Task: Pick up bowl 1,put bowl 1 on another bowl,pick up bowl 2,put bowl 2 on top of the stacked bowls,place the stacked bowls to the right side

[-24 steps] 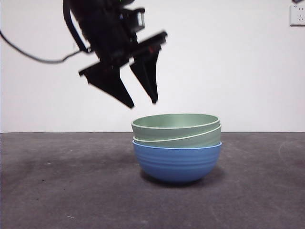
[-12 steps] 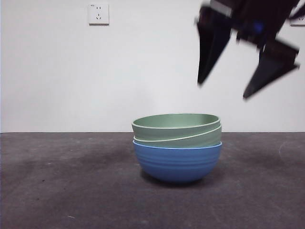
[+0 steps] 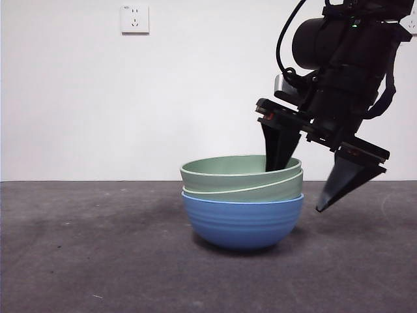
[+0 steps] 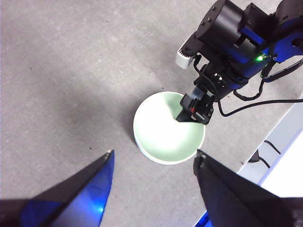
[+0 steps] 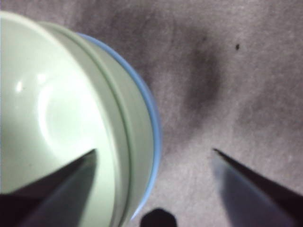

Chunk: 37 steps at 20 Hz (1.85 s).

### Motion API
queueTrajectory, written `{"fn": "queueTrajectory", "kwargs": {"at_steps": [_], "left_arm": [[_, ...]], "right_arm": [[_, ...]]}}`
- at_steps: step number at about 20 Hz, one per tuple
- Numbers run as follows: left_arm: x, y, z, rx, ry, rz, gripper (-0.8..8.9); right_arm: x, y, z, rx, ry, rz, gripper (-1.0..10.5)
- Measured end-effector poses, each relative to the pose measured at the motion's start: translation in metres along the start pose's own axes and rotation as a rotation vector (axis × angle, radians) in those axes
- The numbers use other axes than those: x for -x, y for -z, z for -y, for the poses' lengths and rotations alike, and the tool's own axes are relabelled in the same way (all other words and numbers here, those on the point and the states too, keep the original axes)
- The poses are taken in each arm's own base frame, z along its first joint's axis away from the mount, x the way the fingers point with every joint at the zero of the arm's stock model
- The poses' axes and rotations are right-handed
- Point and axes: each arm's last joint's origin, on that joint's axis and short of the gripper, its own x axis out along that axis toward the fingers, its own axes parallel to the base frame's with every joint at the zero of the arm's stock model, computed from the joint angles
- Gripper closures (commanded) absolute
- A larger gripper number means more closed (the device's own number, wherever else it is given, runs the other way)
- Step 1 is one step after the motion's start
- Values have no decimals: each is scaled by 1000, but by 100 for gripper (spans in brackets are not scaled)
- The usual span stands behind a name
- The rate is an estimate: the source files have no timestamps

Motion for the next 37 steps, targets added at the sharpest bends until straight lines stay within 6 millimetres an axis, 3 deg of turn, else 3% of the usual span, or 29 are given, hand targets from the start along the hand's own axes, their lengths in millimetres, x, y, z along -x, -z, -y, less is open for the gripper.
{"fn": "queueTrajectory", "kwargs": {"at_steps": [5, 11, 19, 23, 25, 32, 37], "left_arm": [[0, 0, 0, 0, 0, 0, 526], [0, 0, 0, 0, 0, 0, 526], [0, 0, 0, 0, 0, 0, 527], [0, 0, 0, 0, 0, 0, 527], [0, 0, 0, 0, 0, -1, 527], [0, 2, 0, 2, 0, -22, 527], [0, 2, 0, 2, 1, -22, 530]], "right_arm": [[-2, 0, -1, -4, -50, -14, 705], [-6, -1, 0, -8, -49, -20, 964], [-4, -1, -1, -3, -64, -10, 963], [21, -5, -2, 12, -80, 101, 963], [30, -11, 10, -15, -73, 155, 963], [54, -20, 85, -210, 49, 295, 963], [46, -19, 121, -305, 89, 285, 963]]}}
